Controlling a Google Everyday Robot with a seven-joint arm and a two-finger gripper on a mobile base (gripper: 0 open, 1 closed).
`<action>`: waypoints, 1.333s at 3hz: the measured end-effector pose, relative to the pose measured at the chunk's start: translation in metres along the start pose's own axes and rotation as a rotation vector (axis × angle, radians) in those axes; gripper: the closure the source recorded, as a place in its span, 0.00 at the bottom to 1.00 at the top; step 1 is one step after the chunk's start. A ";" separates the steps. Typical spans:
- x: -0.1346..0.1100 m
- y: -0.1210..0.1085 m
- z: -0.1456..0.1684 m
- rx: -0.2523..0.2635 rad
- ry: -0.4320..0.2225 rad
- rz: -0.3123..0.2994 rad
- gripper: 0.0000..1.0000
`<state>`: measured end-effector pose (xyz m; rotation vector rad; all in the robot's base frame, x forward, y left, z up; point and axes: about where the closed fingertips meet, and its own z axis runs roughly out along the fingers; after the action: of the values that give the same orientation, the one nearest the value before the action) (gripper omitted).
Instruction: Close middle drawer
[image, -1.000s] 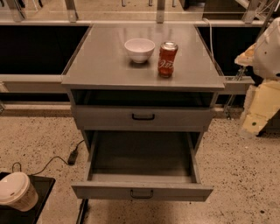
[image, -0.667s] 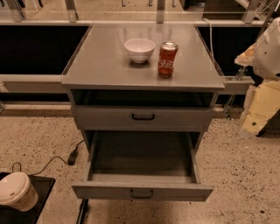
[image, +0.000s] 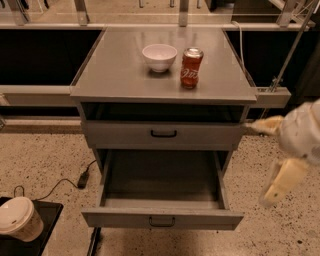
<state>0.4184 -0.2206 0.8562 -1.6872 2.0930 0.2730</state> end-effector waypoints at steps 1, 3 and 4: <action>0.050 0.039 0.089 -0.112 -0.217 0.092 0.00; 0.110 0.112 0.154 -0.240 -0.507 0.168 0.00; 0.111 0.117 0.153 -0.236 -0.503 0.160 0.00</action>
Offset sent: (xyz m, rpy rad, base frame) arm -0.1628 -0.0299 -0.2531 0.8260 0.2305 0.0401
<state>0.3200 -0.2264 0.6571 -1.3827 1.8602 0.9230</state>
